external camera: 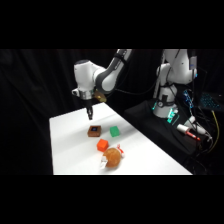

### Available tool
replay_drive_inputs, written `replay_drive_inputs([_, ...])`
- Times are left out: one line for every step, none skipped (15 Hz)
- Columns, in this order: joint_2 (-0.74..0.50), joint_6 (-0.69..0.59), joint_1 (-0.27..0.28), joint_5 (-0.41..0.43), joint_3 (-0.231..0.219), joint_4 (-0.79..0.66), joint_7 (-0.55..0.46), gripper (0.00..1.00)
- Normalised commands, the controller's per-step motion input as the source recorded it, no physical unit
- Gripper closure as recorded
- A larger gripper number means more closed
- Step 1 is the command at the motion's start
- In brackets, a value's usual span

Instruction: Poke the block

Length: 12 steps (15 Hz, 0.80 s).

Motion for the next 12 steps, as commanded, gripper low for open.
replay_drive_inputs([0.18, 0.2, -0.046, 0.139, 0.034, 0.07, 0.02, 0.98])
replay_drive_inputs([0.18, 0.19, -0.048, 0.138, 0.037, 0.08, 0.01, 0.98])
replay_drive_inputs([0.18, 0.2, -0.059, 0.147, 0.052, 0.08, -0.02, 0.98])
replay_drive_inputs([0.18, 0.19, -0.062, 0.141, 0.055, 0.09, -0.02, 0.98])
replay_drive_inputs([0.17, 0.17, -0.065, 0.141, 0.06, 0.09, -0.02, 0.98])
replay_drive_inputs([0.16, 0.16, -0.064, 0.133, 0.061, 0.09, -0.02, 0.98])
replay_drive_inputs([0.15, 0.15, -0.07, 0.135, 0.068, 0.1, -0.03, 0.98])
replay_drive_inputs([0.14, 0.15, -0.077, 0.137, 0.077, 0.1, -0.05, 0.98])
replay_drive_inputs([0.15, 0.14, -0.083, 0.136, 0.083, 0.11, -0.06, 0.98])
replay_drive_inputs([0.14, 0.13, -0.088, 0.139, 0.089, 0.11, -0.06, 0.98])
replay_drive_inputs([0.13, 0.12, -0.084, 0.126, 0.085, 0.11, -0.06, 0.98])
replay_drive_inputs([0.12, 0.11, -0.087, 0.128, 0.089, 0.11, -0.07, 0.98])
